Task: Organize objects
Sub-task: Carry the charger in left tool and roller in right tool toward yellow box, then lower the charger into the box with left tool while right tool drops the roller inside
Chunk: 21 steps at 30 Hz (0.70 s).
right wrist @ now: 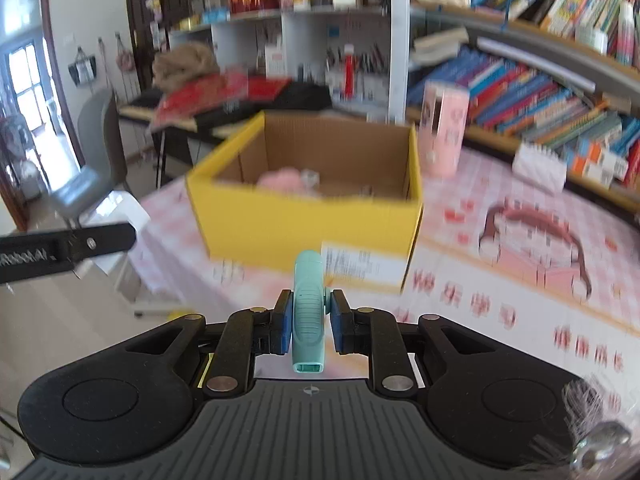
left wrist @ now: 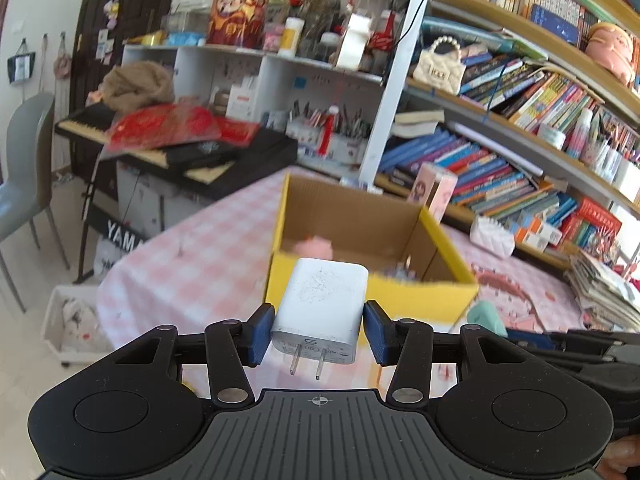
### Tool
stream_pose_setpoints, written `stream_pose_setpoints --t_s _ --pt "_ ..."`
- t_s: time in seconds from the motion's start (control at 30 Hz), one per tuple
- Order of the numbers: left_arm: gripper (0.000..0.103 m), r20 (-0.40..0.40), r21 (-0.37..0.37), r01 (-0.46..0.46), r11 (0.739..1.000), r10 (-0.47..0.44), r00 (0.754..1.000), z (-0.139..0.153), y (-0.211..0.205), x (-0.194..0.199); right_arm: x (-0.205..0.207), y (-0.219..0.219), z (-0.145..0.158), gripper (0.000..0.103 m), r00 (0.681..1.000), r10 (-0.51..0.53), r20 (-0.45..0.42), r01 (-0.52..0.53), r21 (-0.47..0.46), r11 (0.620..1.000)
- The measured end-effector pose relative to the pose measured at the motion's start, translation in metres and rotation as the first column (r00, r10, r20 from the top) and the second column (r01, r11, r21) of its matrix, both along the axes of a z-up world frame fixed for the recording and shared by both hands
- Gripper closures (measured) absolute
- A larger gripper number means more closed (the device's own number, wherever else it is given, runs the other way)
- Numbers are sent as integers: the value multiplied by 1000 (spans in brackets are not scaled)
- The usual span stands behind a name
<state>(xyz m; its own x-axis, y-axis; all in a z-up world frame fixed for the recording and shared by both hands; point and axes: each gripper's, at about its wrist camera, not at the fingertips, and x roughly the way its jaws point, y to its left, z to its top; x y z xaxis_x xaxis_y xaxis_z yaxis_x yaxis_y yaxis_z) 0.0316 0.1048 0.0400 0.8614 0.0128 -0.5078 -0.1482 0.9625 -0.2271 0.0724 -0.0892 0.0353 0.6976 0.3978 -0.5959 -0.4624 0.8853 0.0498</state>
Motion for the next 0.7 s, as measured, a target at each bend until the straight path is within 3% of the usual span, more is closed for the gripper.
stream_pose_setpoints --t_s 0.3,0.57,0.7 --pt "56 39 42 -10 999 9 999 10 -11 70 76 10 22 85 996 7 84 -10 36 999" --pt "56 -17 80 -30 996 32 999 -5 -17 124 133 27 1 85 993 64 99 -59 -45 997" --pt "56 -63 92 -34 995 40 997 -16 -19 147 156 35 -15 85 995 84 50 -80 -83 993"
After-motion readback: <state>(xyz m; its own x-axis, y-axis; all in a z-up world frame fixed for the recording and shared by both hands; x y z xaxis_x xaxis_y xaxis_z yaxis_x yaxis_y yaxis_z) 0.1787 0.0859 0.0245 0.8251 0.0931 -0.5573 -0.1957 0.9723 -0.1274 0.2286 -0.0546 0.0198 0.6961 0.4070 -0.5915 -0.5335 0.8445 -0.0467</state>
